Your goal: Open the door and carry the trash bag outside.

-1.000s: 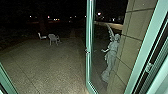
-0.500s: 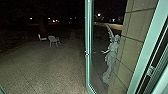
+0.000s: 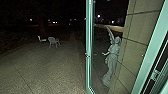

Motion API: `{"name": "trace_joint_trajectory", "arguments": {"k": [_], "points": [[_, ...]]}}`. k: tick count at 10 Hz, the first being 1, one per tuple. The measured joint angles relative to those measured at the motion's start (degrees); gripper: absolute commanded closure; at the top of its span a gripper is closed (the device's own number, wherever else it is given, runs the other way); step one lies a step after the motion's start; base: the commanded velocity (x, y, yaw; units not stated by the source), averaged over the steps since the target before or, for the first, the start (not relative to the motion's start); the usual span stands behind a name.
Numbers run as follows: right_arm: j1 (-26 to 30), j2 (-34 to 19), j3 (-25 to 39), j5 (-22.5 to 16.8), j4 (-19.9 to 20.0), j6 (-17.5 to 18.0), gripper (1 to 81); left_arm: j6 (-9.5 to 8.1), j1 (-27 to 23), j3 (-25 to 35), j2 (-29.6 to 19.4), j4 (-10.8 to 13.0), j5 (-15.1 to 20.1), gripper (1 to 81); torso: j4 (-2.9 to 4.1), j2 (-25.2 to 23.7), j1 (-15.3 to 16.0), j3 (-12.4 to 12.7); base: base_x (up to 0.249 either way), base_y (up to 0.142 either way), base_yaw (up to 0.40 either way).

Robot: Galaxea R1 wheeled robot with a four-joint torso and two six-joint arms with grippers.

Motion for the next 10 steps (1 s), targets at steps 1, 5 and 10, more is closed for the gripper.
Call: {"name": "trace_joint_trajectory", "arguments": {"k": [1,5,10], "points": [[-0.22,0.04,0.00,-0.17,0.00,0.11,1.0,0.02,0.11,0.16,0.30,0.00,0.04,81.1,0.00,-0.02,0.00,0.00,0.091,0.000,0.000],[-0.38,0.11,0.00,-0.11,0.04,0.17,1.0,0.02,0.39,0.24,0.17,-0.01,0.01,81.1,0.00,-0.05,0.00,0.02,0.092,0.000,0.000],[-0.33,0.04,0.00,-0.15,0.00,0.06,1.0,0.02,0.35,0.28,0.35,-0.01,0.01,81.1,0.00,-0.05,0.07,0.02,0.092,0.000,0.000]]}}
